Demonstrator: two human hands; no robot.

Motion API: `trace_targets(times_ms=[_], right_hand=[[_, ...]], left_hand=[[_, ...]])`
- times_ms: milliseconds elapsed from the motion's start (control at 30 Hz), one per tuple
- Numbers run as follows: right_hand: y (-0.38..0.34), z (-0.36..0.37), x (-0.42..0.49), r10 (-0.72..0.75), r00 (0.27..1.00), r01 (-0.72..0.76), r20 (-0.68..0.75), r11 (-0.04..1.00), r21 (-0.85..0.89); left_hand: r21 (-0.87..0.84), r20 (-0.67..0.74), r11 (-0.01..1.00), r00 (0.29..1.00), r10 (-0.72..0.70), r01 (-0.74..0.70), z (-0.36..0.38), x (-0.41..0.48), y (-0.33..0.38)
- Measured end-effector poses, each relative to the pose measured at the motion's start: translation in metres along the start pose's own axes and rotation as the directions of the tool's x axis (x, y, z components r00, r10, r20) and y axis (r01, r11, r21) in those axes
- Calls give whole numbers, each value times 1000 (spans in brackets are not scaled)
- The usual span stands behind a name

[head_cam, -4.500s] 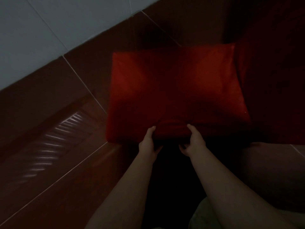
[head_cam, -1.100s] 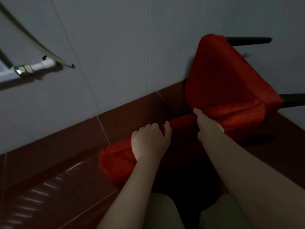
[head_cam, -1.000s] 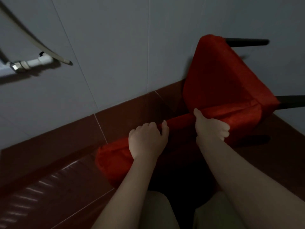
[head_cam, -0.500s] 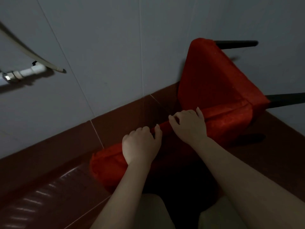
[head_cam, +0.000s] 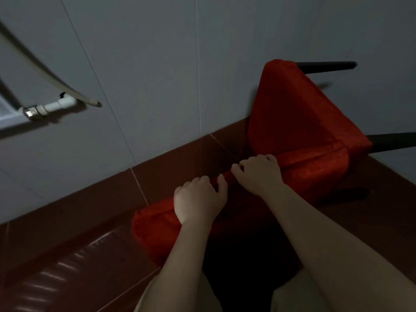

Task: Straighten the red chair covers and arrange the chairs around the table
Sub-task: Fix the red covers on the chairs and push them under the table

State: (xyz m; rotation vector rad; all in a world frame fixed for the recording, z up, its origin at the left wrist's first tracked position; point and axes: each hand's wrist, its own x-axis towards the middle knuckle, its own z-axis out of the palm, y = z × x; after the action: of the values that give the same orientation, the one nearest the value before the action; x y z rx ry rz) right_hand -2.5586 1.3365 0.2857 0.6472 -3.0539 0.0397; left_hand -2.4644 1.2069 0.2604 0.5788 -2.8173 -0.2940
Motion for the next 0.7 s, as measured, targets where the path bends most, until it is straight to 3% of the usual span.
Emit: trace_targets(times_ms=[200, 500, 700], right_hand=[[-8, -4, -7, 5, 999, -4, 38, 1000, -25], [-34, 3, -28, 48, 998, -47, 30, 999, -7], [-50, 3, -44, 60, 998, -59, 31, 998, -28]], left_hand=[[6, 6, 1000, 1000, 17, -17, -3, 0, -7], [35, -117, 991, 984, 134, -130, -12, 2, -42], [44, -117, 976, 969, 218, -215, -16, 9, -63]])
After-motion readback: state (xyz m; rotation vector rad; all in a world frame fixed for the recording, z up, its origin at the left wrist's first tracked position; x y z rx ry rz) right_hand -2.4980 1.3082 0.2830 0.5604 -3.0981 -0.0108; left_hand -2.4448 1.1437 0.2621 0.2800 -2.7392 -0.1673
